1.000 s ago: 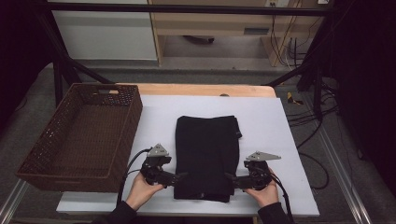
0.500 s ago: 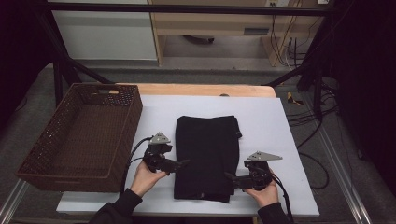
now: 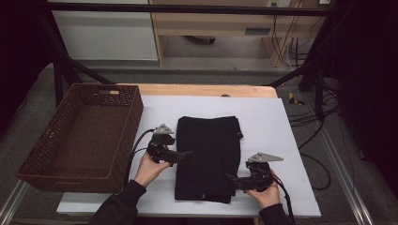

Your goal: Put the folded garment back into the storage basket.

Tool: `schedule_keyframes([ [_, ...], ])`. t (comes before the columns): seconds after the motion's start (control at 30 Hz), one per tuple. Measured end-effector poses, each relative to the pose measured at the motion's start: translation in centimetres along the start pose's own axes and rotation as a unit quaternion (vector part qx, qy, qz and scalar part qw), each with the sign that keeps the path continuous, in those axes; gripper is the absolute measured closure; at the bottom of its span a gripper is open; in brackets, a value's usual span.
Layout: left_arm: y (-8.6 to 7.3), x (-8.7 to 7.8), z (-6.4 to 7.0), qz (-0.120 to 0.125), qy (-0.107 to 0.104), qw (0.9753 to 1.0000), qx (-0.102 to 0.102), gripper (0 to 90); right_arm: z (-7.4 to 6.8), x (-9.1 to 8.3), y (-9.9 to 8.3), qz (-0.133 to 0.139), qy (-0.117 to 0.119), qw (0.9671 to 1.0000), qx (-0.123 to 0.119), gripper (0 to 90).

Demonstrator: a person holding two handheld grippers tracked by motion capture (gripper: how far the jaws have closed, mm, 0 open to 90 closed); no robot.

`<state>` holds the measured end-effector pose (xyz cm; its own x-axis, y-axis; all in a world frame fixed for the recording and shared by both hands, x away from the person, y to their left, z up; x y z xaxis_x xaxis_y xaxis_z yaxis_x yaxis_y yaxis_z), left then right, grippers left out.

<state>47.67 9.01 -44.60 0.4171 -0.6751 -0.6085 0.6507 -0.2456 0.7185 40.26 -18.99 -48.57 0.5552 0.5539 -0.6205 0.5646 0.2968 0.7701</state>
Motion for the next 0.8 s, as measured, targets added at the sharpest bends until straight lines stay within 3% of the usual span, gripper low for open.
schedule_keyframes([
  [0.23,1.4,0.3,-0.8,0.01,0.012,0.9999,-0.006,4.4,0.0,0.1,0.0,-0.001,0.001,1.0,-0.001,1.8],
  [0.8,3.9,2.5,-3.7,0.01,0.069,0.9973,-0.021,4.5,-0.2,0.1,-0.2,-0.008,0.005,1.0,-0.001,1.4],
])
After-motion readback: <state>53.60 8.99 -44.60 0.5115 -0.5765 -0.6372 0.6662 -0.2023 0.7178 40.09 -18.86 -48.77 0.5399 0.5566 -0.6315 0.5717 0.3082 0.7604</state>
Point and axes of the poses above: each handheld gripper's, and its own axes: x roughly forward along the jaws, y roughly out of its top, z roughly to its right, the point moved 4 cm from there along x, roughly forward along the jaws, and after that the axes turned 7 degrees about -x, right-handed, at the moved point
